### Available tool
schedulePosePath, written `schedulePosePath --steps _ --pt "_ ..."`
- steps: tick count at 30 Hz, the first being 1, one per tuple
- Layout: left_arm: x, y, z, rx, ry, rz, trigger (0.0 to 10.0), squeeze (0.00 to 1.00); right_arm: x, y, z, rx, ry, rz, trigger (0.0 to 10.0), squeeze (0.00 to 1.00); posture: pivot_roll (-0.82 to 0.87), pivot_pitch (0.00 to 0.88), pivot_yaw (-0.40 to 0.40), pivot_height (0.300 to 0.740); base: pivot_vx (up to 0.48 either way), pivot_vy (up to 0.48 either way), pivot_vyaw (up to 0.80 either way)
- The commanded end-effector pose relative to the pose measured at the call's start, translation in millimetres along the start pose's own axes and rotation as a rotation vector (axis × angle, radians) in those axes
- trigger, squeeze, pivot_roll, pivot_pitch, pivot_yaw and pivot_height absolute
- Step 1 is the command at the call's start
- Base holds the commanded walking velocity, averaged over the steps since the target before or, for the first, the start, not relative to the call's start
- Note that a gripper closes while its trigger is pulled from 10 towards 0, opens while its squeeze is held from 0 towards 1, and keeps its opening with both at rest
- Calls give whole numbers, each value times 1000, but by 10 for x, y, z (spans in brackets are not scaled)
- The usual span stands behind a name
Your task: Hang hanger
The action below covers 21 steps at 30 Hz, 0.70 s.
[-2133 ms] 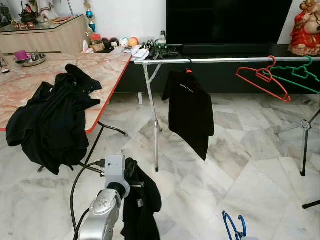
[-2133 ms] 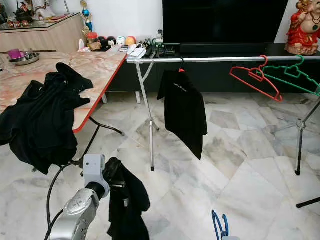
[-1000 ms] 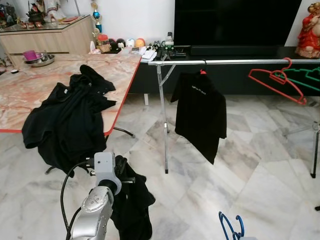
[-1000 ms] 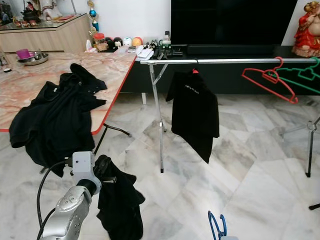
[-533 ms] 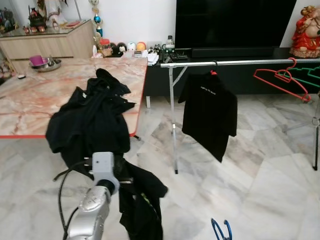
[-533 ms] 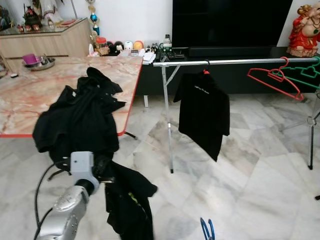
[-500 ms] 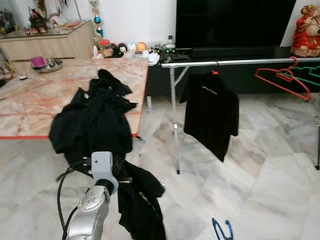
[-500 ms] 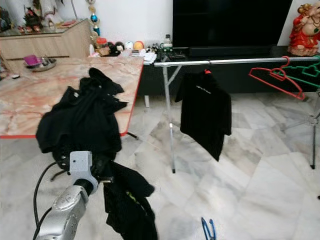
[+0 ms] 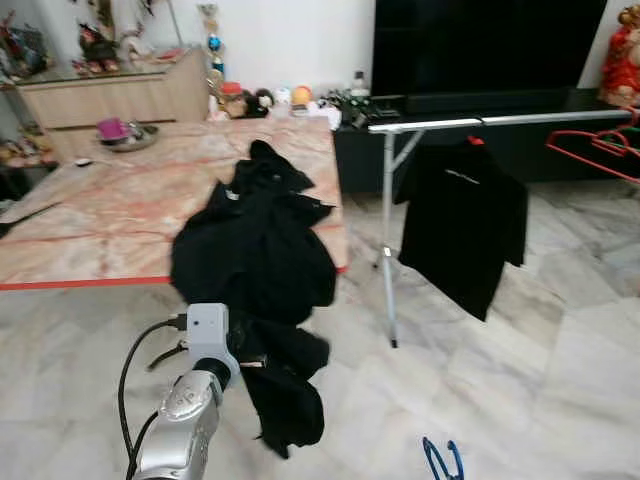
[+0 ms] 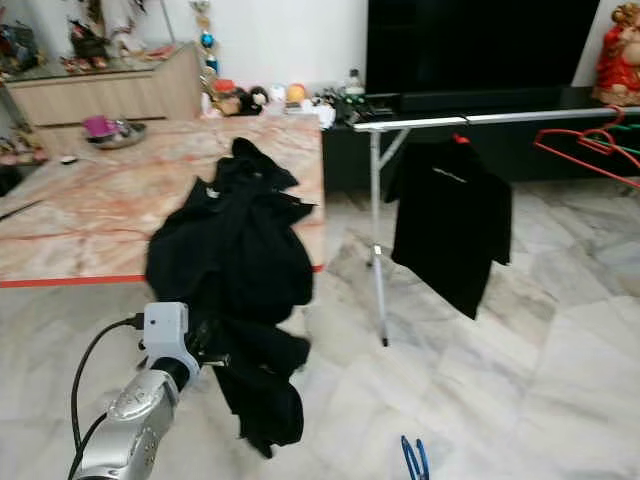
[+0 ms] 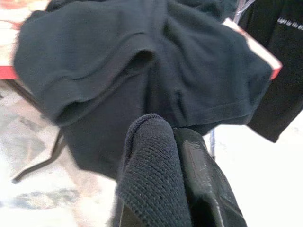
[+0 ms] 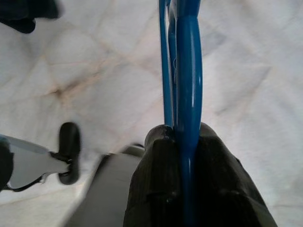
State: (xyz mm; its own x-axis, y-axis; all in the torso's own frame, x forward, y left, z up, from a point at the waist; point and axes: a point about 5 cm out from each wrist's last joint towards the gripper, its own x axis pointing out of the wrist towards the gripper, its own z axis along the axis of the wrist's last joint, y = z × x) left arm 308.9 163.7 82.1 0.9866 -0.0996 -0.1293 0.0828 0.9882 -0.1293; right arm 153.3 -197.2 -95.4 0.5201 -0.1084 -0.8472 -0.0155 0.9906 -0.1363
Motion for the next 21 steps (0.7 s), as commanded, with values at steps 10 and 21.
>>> schedulePosePath --steps 10,21 --pt "44 -62 144 -27 -78 -17 10000 0 -40 -209 -142 4 24 -14 10000 0 55 0 51 740 0 0 0" --pt "17 -59 130 -36 -73 -14 10000 0 -21 89 -104 -10 21 25 10000 0 65 3 40 740 0 0 0"
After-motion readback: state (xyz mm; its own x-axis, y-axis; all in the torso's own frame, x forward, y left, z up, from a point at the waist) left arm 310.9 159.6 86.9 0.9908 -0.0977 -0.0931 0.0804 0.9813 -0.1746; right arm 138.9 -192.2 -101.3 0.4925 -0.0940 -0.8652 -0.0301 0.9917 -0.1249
